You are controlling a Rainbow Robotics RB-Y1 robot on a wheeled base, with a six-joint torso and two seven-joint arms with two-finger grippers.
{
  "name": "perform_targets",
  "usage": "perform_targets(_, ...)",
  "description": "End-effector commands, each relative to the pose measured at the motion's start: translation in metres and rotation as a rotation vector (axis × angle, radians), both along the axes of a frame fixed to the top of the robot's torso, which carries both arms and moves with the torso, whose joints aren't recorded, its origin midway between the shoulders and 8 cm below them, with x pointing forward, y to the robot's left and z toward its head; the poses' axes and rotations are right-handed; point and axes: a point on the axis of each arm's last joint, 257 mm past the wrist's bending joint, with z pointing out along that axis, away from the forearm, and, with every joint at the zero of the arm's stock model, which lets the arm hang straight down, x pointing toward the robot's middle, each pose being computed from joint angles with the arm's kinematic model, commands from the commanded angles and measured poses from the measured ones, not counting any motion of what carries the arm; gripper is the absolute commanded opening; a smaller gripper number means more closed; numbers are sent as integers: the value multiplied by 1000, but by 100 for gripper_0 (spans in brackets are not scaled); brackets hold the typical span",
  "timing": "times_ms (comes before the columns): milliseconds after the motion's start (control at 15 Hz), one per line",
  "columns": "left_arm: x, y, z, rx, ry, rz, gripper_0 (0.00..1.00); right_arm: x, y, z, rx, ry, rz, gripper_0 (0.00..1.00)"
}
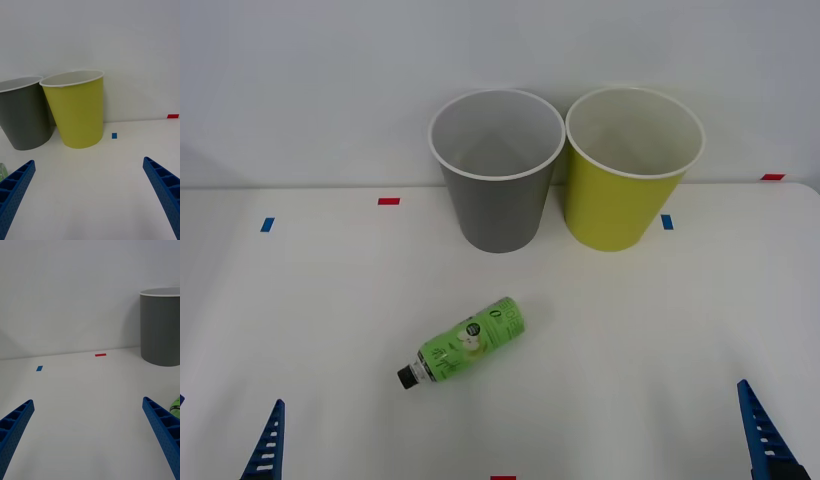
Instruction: Put cans in the gray bin and PET bottles in the light green bin.
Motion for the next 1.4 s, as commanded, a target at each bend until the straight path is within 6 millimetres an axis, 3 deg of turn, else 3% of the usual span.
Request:
perform_targets(67, 0, 0, 0, 0, 0, 0, 100, 0, 0, 0, 0, 0, 0, 100)
perform_targets(1400, 0, 0, 0, 0, 0, 0, 100, 0, 0, 0, 0, 0, 0, 100)
